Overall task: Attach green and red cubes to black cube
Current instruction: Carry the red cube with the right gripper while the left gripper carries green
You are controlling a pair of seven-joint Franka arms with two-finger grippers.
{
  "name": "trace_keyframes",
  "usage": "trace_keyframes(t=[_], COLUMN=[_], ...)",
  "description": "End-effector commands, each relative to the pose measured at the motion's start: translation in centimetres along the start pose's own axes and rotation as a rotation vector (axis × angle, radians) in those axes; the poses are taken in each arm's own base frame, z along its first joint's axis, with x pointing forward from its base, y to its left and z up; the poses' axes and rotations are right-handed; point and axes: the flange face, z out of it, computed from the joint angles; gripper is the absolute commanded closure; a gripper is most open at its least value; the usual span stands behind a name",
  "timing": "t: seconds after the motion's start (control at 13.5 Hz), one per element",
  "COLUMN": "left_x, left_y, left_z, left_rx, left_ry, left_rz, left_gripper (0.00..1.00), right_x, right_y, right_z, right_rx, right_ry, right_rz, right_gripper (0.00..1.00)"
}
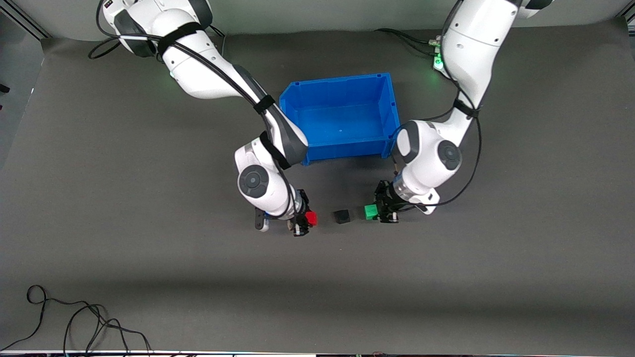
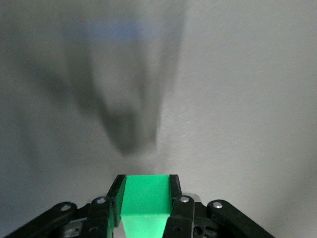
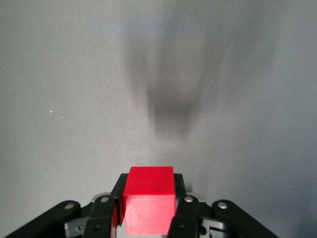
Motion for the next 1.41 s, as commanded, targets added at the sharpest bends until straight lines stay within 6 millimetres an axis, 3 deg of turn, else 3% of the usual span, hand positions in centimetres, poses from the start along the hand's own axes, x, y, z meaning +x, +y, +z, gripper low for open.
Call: trace_keyframes(t=[0.0, 0.37, 0.97, 1.34], left_x=[-0.4, -0.2, -1.1, -2.8], left_y=[-0.4, -0.1, -0.2, -0.5], left_z=[1.4, 2.3, 3.3, 4.0], left_rx=[-0.035, -0.051, -0.046, -0.039], left_ry=[0.017, 0.021, 0.002, -0.027], left_rz=[-0.029, -0.034, -0.045, -0.058], left_gripper=[1.00, 1.00, 1.00, 1.00], right_x=[-0.6, -0.2, -1.6, -2.8], right_y=[-0.6, -0.4, 0.7, 1.5], right_z=[1.3, 3.5, 4.1, 5.4], right_rx=[0.032, 0.054, 0.050, 0.052], right_ry=[-0.016, -0.017, -0.021, -0.022], right_rz=[0.026, 0.024, 0.005, 0.015], right_gripper=[1.00, 1.00, 1.00, 1.00])
